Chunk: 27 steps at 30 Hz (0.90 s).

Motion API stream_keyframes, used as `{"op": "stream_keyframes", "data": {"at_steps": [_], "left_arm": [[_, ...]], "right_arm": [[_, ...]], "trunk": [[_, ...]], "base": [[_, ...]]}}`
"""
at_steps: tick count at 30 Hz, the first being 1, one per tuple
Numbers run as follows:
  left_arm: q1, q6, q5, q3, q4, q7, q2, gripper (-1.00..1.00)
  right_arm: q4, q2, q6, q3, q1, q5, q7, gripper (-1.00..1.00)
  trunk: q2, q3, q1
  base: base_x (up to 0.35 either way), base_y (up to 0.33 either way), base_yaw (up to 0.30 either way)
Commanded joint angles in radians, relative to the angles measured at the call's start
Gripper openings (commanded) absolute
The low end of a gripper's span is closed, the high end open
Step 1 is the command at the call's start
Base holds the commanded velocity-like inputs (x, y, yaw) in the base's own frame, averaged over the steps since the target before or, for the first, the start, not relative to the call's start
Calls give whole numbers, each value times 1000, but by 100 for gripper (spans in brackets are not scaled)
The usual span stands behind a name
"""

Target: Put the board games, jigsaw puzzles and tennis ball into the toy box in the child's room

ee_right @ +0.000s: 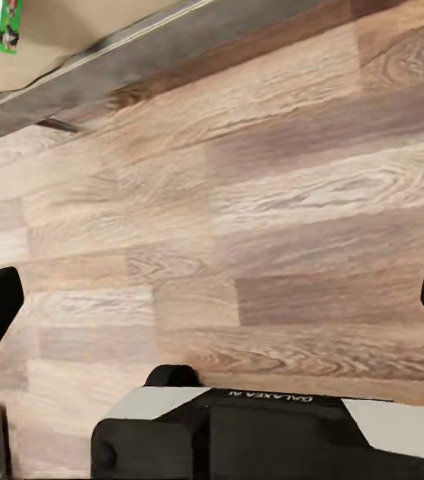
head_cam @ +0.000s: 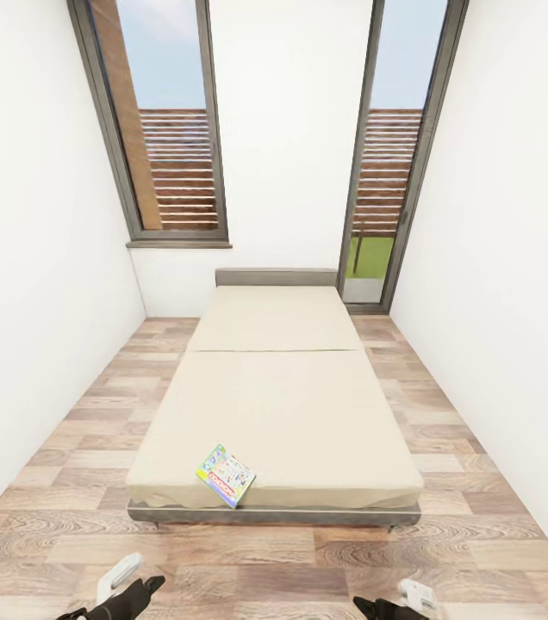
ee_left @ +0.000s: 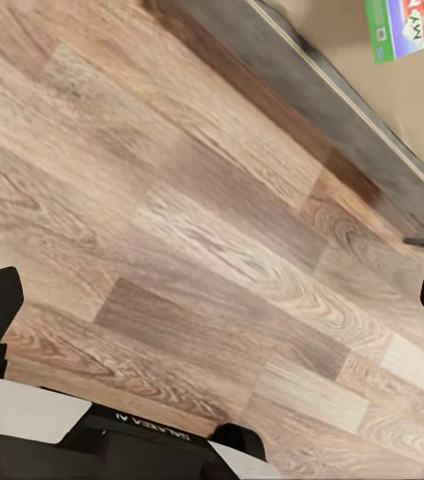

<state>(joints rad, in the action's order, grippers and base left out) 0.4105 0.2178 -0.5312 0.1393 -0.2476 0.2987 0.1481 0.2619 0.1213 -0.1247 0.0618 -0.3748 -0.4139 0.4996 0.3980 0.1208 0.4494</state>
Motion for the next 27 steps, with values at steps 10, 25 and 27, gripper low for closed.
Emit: {"op": "stream_keyframes", "data": {"at_steps": [10,25,27], "left_arm": [[1,35,-7,10,-1,12,10,100],[1,35,-7,11,-1,32,18,100],[1,35,-7,11,-2,32,18,100]], "right_arm": [[55,33,73,5,34,-19,360,100],[328,70,-18,-132,36,-23,393,100],[447,69,-105,-156,36,-22,394,100]], "trunk": [[2,2,1],[2,2,1],[2,2,1]], "base": [[0,0,0],[0,0,0],[0,0,0]]}}
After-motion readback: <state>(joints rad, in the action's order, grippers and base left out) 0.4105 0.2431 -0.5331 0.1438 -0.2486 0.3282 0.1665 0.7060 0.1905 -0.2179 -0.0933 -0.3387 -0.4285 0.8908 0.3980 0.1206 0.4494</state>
